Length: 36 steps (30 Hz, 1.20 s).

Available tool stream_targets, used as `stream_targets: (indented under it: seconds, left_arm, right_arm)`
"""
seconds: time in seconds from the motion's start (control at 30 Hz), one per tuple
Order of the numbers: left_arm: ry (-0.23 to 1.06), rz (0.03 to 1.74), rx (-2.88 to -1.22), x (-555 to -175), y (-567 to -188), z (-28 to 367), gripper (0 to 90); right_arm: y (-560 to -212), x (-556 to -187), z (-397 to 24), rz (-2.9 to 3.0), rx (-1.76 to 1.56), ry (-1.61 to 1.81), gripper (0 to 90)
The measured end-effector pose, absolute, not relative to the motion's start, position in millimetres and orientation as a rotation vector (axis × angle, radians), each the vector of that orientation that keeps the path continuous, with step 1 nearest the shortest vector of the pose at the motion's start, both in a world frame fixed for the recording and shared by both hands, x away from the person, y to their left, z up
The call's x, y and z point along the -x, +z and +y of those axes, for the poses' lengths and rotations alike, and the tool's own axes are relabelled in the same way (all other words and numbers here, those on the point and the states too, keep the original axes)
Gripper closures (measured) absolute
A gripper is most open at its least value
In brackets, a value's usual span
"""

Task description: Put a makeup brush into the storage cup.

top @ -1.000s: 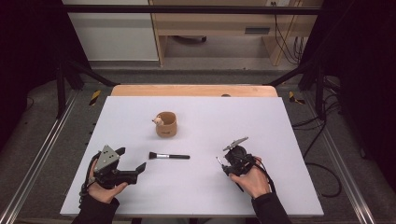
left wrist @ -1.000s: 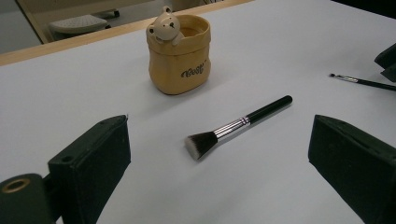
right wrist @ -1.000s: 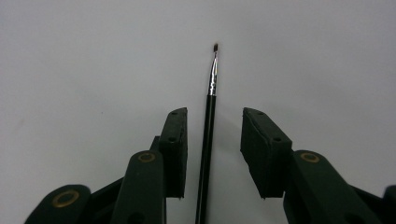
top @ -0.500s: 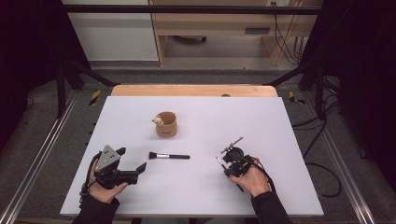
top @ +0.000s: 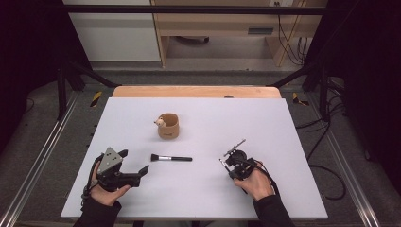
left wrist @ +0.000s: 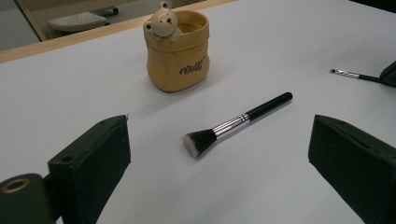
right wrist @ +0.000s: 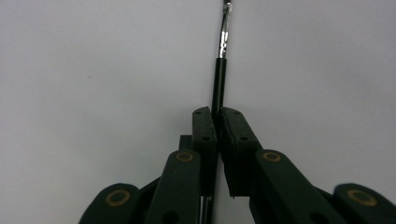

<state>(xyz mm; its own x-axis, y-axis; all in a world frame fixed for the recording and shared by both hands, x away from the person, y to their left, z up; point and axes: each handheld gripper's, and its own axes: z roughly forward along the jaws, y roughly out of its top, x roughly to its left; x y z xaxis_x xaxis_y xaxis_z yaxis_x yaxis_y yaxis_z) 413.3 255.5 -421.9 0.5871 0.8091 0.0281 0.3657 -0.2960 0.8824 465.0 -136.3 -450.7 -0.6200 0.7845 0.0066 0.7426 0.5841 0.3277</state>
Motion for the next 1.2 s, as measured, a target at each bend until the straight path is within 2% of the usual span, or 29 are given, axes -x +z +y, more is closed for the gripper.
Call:
stream_targets:
  seconds: [0.4,0.9,1.2]
  left_arm:
    - [0.605,0.947,-1.883,-412.6,-420.5,256.0,4.9]
    - [0.593,0.934,-1.873,-409.6,-418.2,249.3,5.4]
    - [0.575,0.922,-1.848,-406.6,-414.5,243.8,5.7]
  right_arm:
    - [-448.0,-462.1,-136.5,2.645,-1.309,0.484,85.9]
    - [-421.5,-446.8,-150.7,2.514,-1.259,0.908,85.8]
    - [-420.8,-435.4,-151.9,2.439,-1.191,1.159,85.9]
